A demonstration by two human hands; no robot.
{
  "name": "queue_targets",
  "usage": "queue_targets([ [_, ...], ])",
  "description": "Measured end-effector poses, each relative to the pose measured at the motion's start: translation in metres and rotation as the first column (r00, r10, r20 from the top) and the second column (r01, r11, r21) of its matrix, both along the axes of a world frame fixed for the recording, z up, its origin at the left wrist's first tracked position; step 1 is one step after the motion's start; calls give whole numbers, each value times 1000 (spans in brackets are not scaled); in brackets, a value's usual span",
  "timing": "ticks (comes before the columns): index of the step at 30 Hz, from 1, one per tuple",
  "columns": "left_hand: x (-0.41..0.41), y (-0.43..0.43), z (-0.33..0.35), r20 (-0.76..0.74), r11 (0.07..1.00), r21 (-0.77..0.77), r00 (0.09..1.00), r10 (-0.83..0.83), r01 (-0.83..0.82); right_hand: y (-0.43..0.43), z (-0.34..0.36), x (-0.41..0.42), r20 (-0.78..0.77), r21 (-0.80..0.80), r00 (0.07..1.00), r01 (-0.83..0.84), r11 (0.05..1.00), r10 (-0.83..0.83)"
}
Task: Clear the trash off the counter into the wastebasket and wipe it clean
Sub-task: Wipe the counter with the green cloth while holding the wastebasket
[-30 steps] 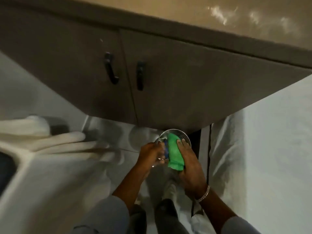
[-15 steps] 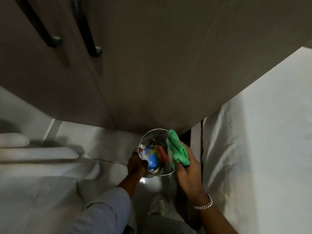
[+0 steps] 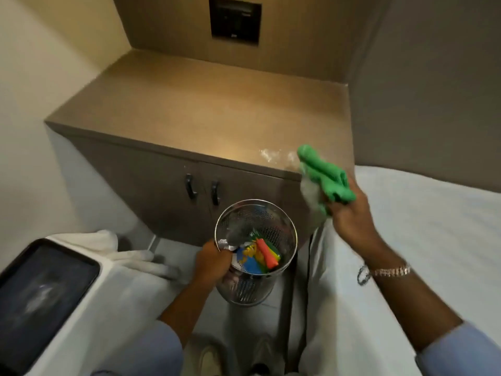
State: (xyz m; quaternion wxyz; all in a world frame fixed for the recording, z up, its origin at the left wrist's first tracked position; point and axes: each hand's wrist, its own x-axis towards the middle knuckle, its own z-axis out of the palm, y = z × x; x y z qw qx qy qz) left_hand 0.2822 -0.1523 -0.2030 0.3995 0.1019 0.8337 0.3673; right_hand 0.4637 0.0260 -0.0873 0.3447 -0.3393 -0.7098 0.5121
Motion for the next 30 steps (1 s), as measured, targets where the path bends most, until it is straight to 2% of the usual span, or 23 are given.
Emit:
queue_targets([
  [3,1,2,25,23,999,42,999,28,-29,66,26,-13,143,245,985,54,968,-91],
  [5,2,6,32,8,996,70,998,55,-56,101,24,-27,268,241,954,71,968,-137],
  [7,3,9,35,2,995,81,998,66,-66,111,9,-44,454,221,878,55,974,-152],
  [9,3,11,36,34,992,89,996,83,-86,100,-12,-62,636,279,753,-18,960,-170],
  [10,2,12,36,45,991,83,994,99,-103,92,-16,-72,659,290,734,-45,956,-166],
  [14,2,10,34,59,988,62,988,140,-144,72,-19,-106,646,281,760,-150,948,-72],
  [17,2,11,34,94,986,75,986,139,-147,72,-12,-121,655,310,754,-329,892,51],
  [19,2,12,35,109,988,74,986,129,-137,83,0,-130,684,312,703,-520,795,192],
  [21,4,14,37,122,989,67,985,125,-134,99,16,-141,712,254,636,-628,736,296],
  [27,3,19,42,136,996,34,988,72,-78,118,30,-145,782,167,483,-772,614,394],
  [30,0,18,46,127,997,36,990,57,-62,122,28,-121,780,165,478,-779,604,403],
])
